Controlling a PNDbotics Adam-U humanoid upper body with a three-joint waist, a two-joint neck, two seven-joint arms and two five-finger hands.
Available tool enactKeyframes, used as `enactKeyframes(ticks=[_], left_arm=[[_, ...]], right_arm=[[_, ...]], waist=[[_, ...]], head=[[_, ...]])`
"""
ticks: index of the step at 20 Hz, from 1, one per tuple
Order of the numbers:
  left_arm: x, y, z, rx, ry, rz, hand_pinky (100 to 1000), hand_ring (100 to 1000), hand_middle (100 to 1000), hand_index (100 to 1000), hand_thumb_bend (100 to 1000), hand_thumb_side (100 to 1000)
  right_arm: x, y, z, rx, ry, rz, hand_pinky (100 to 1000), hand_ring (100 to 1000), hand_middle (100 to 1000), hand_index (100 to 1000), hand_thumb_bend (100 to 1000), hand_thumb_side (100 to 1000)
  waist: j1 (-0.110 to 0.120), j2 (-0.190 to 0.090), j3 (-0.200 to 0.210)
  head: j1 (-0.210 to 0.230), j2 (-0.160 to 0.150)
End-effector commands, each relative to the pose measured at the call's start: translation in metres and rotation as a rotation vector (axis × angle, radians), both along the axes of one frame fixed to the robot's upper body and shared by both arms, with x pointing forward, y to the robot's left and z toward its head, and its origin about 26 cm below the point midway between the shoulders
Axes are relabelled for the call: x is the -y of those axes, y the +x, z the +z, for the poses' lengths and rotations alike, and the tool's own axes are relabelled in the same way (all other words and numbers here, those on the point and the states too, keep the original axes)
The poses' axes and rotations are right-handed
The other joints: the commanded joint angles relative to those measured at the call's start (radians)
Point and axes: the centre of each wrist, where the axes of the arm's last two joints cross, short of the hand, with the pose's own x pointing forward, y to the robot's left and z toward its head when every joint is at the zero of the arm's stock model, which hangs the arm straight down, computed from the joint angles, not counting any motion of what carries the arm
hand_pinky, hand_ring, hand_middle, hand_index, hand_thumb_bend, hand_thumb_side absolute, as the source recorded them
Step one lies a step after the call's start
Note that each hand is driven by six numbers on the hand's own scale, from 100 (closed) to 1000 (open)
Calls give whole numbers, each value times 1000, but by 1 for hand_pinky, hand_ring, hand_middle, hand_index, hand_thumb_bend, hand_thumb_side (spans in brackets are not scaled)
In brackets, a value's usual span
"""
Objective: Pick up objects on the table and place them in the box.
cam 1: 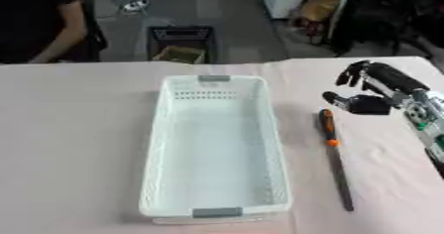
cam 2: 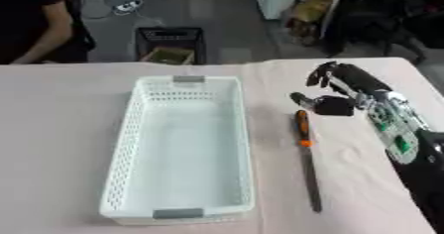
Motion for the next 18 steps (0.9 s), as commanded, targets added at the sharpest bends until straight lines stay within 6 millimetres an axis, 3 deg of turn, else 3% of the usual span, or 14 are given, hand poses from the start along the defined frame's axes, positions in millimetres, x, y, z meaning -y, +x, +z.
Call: enactKeyframes(ticks=[1, 6, 11, 18], left_arm=[[1, -1, 8, 27, 14, -7, 640, 678, 677, 809, 263, 1000], [1, -1, 8, 25, 14, -7, 641, 678, 677, 810, 262, 1000], [2, -1, 8, 24, 14, -8, 641, 679, 678, 810, 262, 1000], [2, -1, 8, 24, 12, -9, 642, 680, 678, 810, 262, 1000]], right_arm=[[5, 1, 2, -13, -24, -12, 536, 648, 630, 699, 466, 822], [8, 1, -11, -62, -33, -25, 537, 651, 618, 666, 485, 840], [9, 1, -17, -86, -58, -27, 537, 648, 622, 624, 563, 978], [9, 2, -18, -79, -71, -30, 537, 649, 622, 612, 585, 1000]], waist=[[1, -6, 1], [1, -6, 1], [0, -6, 1], [0, -6, 1]], head=[[-3, -4], [-3, -3], [-3, -4], [-1, -4]])
